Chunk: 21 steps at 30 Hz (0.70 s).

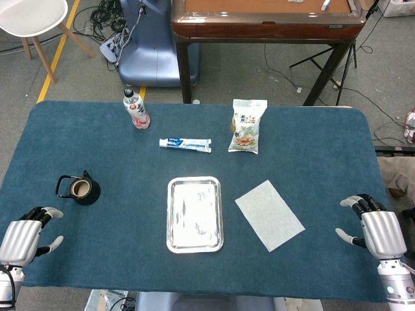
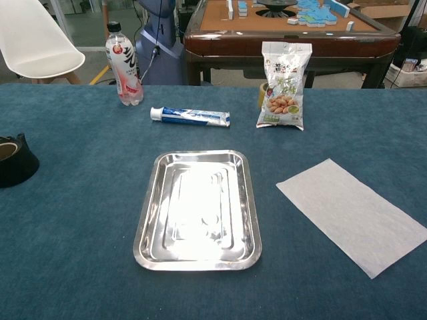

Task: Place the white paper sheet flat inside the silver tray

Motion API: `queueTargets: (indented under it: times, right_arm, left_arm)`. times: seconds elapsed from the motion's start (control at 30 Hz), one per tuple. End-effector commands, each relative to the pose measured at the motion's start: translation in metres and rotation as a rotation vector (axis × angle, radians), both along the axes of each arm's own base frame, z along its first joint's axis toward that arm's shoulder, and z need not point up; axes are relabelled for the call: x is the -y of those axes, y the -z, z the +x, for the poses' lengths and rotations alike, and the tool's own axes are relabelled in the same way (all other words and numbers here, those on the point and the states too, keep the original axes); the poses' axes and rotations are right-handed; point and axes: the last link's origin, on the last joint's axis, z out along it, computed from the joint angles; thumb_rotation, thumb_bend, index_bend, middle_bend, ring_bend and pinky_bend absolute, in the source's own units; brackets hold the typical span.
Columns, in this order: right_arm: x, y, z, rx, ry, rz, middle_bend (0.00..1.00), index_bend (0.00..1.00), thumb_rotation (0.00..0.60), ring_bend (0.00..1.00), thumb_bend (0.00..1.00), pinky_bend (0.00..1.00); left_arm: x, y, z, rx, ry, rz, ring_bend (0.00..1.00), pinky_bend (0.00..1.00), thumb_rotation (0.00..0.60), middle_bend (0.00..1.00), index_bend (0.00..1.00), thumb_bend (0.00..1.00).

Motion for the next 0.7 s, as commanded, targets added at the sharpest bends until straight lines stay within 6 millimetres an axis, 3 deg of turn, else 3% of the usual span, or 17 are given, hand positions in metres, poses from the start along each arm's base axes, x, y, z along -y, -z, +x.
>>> queueTargets:
  times: [0.03,0.13,0.23,0.3,0.4,0.5,0.7]
  right_arm:
    - [0.0,0.001,0.0,0.003,-0.001,0.007,0.37,0.39,0.6,0.25,0.0,0.45]
    - [0.002,0.003,0.001,0.003,-0.008,0.007,0.39,0.39,0.6,0.28,0.0,0.52]
    - [0.003,0.006,0.004,0.003,-0.022,0.022,0.49,0.4,0.6,0.4,0.0,0.71]
    - [0.004,0.009,0.008,-0.008,-0.051,0.037,0.65,0.41,0.6,0.55,0.0,0.86]
    - [0.005,0.012,0.013,-0.027,-0.094,0.058,0.85,0.43,0.6,0.73,0.0,0.97]
    - [0.009,0.015,0.017,-0.047,-0.129,0.084,0.98,0.44,0.6,0.87,0.0,1.0]
    - [0.012,0.025,0.023,-0.088,-0.194,0.149,1.0,0.45,0.6,1.0,0.0,1.0]
  left_arm:
    - [0.0,0.0,0.0,-0.003,0.0,0.004,0.26,0.43,0.6,0.36,0.39,0.2]
    - [0.001,-0.001,-0.001,-0.007,-0.009,0.003,0.26,0.43,0.6,0.36,0.39,0.2]
    - [0.002,-0.005,-0.002,-0.004,-0.014,0.018,0.26,0.43,0.6,0.36,0.39,0.2]
    - [0.003,-0.007,-0.003,-0.001,-0.017,0.029,0.26,0.43,0.6,0.36,0.39,0.2]
    - [0.004,-0.01,-0.004,0.001,-0.02,0.038,0.26,0.43,0.6,0.36,0.39,0.2]
    - [0.004,-0.012,-0.004,0.003,-0.02,0.048,0.26,0.43,0.6,0.36,0.39,0.2]
    - [0.003,-0.011,-0.004,0.001,-0.02,0.052,0.26,0.43,0.6,0.36,0.4,0.2]
